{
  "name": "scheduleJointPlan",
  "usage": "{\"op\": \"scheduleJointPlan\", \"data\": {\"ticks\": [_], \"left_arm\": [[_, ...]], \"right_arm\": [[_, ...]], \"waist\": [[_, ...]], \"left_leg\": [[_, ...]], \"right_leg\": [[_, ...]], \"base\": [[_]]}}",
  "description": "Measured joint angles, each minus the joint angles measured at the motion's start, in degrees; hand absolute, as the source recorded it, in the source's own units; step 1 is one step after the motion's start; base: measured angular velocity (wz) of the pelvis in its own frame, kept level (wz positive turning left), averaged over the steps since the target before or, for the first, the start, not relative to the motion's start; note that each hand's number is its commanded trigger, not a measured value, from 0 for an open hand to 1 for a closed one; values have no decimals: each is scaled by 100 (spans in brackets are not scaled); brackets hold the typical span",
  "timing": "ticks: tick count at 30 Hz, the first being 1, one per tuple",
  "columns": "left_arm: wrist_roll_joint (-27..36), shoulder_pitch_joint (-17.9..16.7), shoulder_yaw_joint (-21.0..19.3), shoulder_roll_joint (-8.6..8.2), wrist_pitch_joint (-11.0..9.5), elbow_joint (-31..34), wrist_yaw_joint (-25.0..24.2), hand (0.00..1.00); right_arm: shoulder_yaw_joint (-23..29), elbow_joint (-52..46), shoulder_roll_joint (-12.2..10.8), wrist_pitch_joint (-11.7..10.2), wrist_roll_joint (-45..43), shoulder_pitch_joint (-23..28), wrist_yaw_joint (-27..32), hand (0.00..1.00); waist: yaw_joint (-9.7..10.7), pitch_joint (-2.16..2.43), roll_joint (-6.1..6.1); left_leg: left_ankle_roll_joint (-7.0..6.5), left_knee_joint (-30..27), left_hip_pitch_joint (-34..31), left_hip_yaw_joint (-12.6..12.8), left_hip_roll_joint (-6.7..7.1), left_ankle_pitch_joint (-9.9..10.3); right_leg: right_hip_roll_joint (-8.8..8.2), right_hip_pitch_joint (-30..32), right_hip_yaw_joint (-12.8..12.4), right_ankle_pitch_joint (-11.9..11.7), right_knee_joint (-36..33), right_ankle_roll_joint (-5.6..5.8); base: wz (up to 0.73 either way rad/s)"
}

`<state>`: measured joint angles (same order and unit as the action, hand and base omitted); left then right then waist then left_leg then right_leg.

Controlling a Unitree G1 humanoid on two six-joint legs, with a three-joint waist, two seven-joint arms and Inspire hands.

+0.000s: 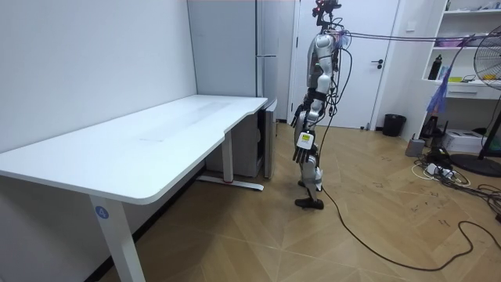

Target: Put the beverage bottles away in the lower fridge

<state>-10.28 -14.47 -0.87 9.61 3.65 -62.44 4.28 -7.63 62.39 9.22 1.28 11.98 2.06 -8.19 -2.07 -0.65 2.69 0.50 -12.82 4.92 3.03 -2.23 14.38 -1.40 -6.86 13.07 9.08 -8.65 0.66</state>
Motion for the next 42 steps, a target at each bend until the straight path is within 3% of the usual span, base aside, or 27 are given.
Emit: {"op": "scheduleJointPlan", "data": {"ticks": [2,3,9,11,13,17,23,25,28,33,42], "left_arm": [[-72,51,-1,0,-2,5,-24,0],[-73,52,-6,1,-2,5,-45,0],[-77,119,-66,20,1,2,-103,0],[-76,118,-55,28,6,32,-128,0],[-82,166,1,77,7,62,-212,0],[-180,220,4,108,7,63,-309,0],[-184,326,7,131,23,52,-355,0],[-202,399,7,136,28,47,-350,0],[-247,441,-5,137,32,48,-344,0],[-297,457,2,140,172,54,-332,0],[-335,398,75,133,398,39,-329,0]], "right_arm": [[-13,-517,-3,-38,-86,-73,97,0],[-14,-685,-6,-169,-110,-145,143,0],[-16,-749,12,-112,-323,-432,442,0],[-20,-761,42,-63,-327,-549,444,0],[-81,-767,121,89,-333,-745,436,0],[-130,-820,256,189,-360,-852,438,0],[-476,-1391,452,743,-420,-911,433,0],[-498,-1630,510,1105,-570,-1004,434,0],[-661,-1998,654,1429,-804,-1004,411,0],[-651,-2325,726,1625,-939,-1005,370,0],[-526,-2195,718,1550,-938,-1040,177,0]], "waist": [[-11,-9,-4],[-7,-10,-4],[-174,-22,34],[-204,1,71],[-237,-27,66],[-295,-35,77],[-337,-58,113],[-374,-60,119],[-457,-67,122],[-514,-78,140],[-537,-73,177]], "left_leg": [[2,-11,-7,2,0,-3],[2,-13,23,-3,1,-3],[1,13,58,-12,4,-4],[0,1,30,-10,8,-4],[0,-60,-50,-23,10,-4],[-1,-59,-58,-38,12,-5],[-9,-40,-85,-8,14,-24],[-13,-72,-137,-1,13,-32],[-15,-84,-123,12,10,-44],[-13,-87,-140,11,11,-65],[4,-52,-216,-7,10,-127]], "right_leg": [[7,-1,-27,0,4,-1],[8,-31,-35,0,5,-1],[7,-58,-62,3,5,0],[-5,-35,-32,7,2,-1],[-9,6,-19,7,0,-2],[-11,10,-14,7,-2,-1],[-20,104,-52,6,-80,-3],[-28,174,-45,2,-134,-9],[-40,203,-46,1,-209,-10],[-42,213,-41,0,-201,-15],[-22,279,-35,-22,-183,-50]], "base": [[2],[4],[1],[0],[2],[1],[-5],[-7],[-5],[0],[2]]}}
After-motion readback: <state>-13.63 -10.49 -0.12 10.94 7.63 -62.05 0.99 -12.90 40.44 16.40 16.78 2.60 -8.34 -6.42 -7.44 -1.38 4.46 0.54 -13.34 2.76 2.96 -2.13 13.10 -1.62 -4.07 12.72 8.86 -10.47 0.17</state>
